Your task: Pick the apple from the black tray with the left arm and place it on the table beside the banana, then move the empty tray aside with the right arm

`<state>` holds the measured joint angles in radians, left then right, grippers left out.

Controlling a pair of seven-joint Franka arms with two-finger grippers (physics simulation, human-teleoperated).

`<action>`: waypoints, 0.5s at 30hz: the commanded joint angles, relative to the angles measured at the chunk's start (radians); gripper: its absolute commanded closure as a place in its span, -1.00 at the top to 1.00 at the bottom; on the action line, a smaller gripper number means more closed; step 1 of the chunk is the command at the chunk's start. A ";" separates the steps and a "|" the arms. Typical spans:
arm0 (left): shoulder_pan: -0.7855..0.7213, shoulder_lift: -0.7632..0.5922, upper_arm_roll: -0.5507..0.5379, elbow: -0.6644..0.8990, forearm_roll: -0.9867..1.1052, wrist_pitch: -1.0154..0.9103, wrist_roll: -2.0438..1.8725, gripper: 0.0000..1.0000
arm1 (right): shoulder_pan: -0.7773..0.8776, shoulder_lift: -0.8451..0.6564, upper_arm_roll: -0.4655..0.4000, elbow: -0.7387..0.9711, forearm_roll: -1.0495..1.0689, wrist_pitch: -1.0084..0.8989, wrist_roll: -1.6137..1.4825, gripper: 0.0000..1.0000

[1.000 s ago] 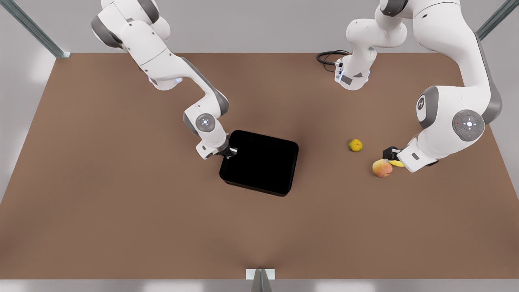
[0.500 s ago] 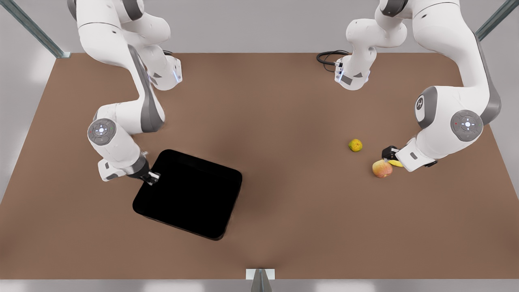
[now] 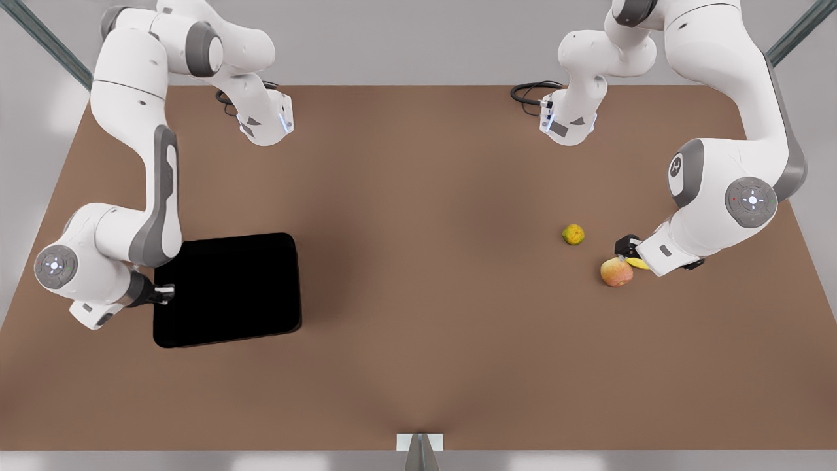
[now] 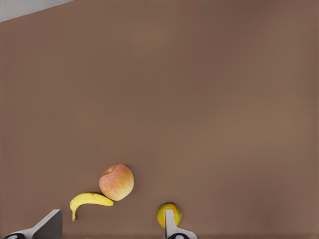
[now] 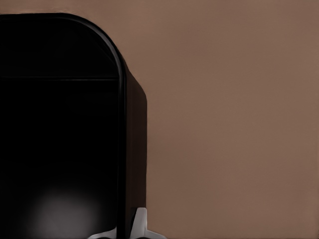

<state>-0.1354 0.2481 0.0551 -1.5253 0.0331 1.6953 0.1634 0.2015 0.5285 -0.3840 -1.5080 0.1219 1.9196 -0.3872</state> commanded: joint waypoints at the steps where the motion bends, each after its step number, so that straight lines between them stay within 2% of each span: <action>1: -0.001 -0.001 0.000 0.000 0.001 0.000 0.008 1.00 | -0.002 0.045 -0.019 0.019 0.045 -0.004 -0.763 -0.77; 8: 0.000 -0.001 0.000 0.000 0.002 0.000 0.008 1.00 | -0.019 0.203 -0.035 0.066 0.078 0.062 -0.733 -0.74; 11: -0.001 -0.001 0.000 0.000 0.002 0.000 0.008 1.00 | -0.019 0.220 -0.035 0.068 0.078 0.082 -0.733 -0.59; 12: -0.001 -0.001 0.000 0.000 0.002 0.000 0.008 1.00 | -0.019 0.220 -0.036 0.068 0.078 0.082 -0.734 -0.31; 14: -0.018 -0.001 -0.001 -0.001 0.004 -0.002 -0.036 1.00 | -0.019 0.217 -0.042 0.074 0.133 0.081 -0.742 0.77; 15: -0.016 -0.001 0.002 -0.001 0.002 -0.002 -0.035 1.00 | -0.017 0.205 -0.046 0.075 0.142 0.079 -0.740 1.00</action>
<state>-0.1510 0.2479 0.0556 -1.5267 0.0347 1.6947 0.1627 0.1834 0.7364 -0.4258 -1.4320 0.2144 1.9904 -0.7999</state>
